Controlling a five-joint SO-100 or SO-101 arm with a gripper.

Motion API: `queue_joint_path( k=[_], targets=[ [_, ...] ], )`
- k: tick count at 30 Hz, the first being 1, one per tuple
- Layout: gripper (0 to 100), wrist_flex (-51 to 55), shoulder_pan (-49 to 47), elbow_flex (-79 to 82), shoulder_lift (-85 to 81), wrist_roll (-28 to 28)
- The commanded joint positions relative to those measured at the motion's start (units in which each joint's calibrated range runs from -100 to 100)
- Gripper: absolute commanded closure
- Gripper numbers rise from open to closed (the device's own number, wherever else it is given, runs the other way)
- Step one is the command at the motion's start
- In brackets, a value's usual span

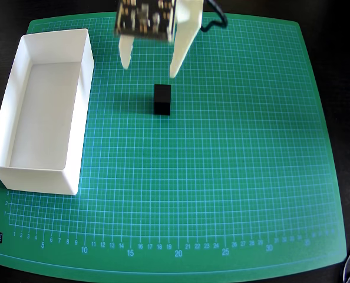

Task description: Grab the black cube and put it in the white bin

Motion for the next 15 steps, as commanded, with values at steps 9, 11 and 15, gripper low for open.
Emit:
queue_joint_path(
  k=[9,11,15],
  targets=[
    [76,-0.7,-2.5,-2.5,3.5,2.8],
    [76,-0.7,-2.7,-2.5,4.4,2.8],
    [76,-4.9,-2.7,-2.6,8.0,2.7]
  ],
)
